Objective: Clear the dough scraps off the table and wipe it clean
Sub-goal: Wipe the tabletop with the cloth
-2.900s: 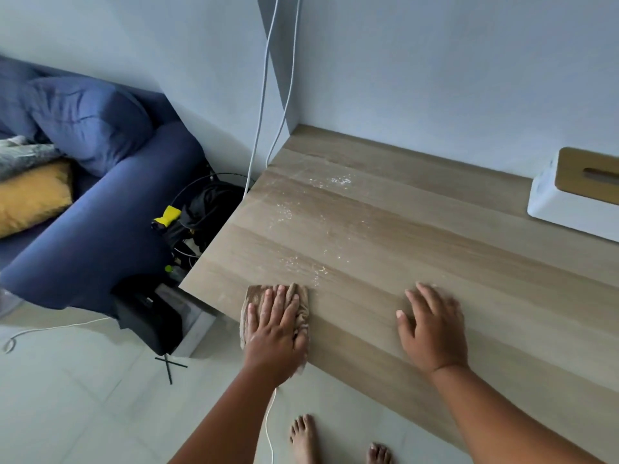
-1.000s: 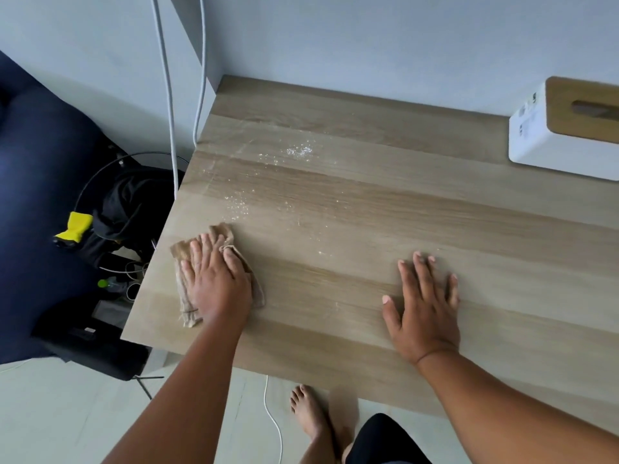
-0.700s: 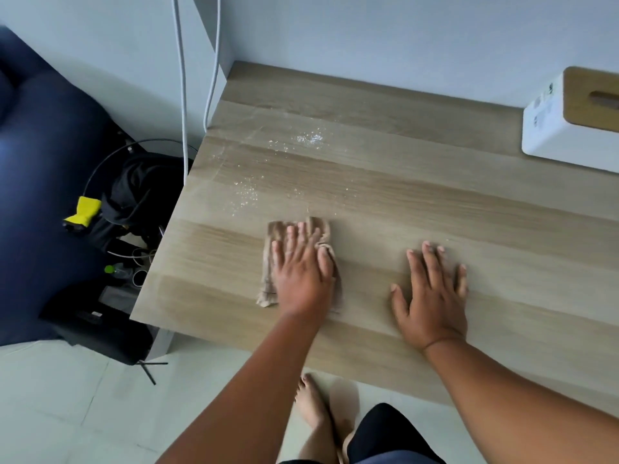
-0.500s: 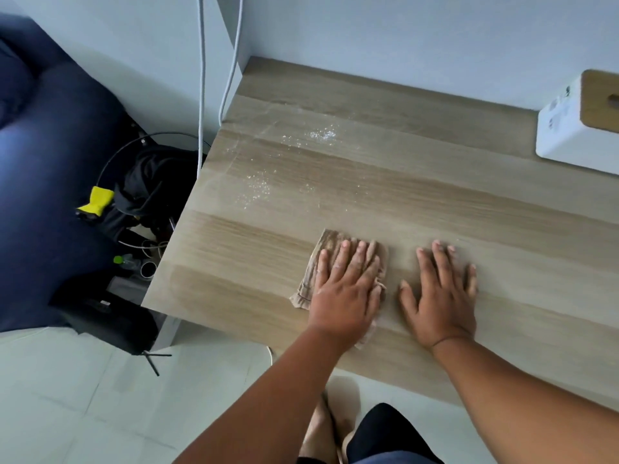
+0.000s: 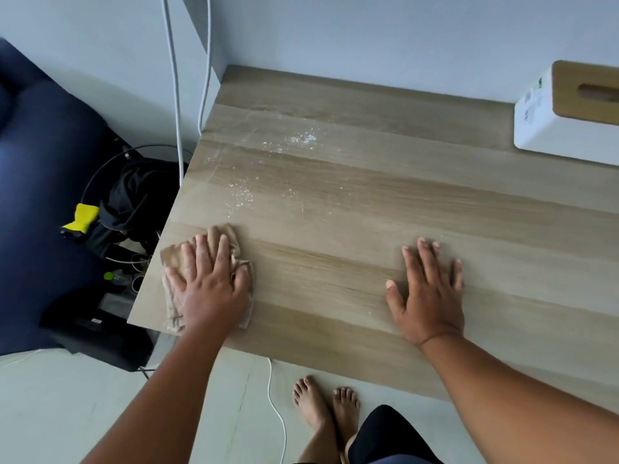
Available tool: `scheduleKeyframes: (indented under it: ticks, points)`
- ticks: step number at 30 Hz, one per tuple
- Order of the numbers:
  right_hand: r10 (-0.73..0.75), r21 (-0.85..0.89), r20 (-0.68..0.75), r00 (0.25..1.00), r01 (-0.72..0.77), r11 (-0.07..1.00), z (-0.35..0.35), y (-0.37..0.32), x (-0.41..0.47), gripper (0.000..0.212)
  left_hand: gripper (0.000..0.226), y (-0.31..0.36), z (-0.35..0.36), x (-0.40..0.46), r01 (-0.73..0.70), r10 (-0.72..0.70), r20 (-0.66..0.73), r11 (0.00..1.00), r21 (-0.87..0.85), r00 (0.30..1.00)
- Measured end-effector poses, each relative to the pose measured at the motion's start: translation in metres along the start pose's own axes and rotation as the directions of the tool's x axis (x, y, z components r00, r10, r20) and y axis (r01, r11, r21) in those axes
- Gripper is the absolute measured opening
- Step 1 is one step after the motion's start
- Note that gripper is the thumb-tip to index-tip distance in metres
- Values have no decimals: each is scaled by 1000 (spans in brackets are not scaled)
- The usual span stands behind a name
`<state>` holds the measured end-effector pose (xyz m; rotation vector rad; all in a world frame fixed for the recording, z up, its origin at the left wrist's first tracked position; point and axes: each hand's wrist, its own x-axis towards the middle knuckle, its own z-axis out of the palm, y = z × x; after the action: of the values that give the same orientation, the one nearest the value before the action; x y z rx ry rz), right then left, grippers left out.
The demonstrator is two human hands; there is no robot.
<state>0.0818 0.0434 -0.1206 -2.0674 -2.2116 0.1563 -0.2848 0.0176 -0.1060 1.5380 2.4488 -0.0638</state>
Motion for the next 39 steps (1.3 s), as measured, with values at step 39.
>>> scheduleKeyframes:
  ticks: [39]
  points:
    - [4, 18, -21, 1000, -3, 1000, 3, 2, 0, 66, 70, 23, -19, 68, 100, -104, -33, 991, -89, 994]
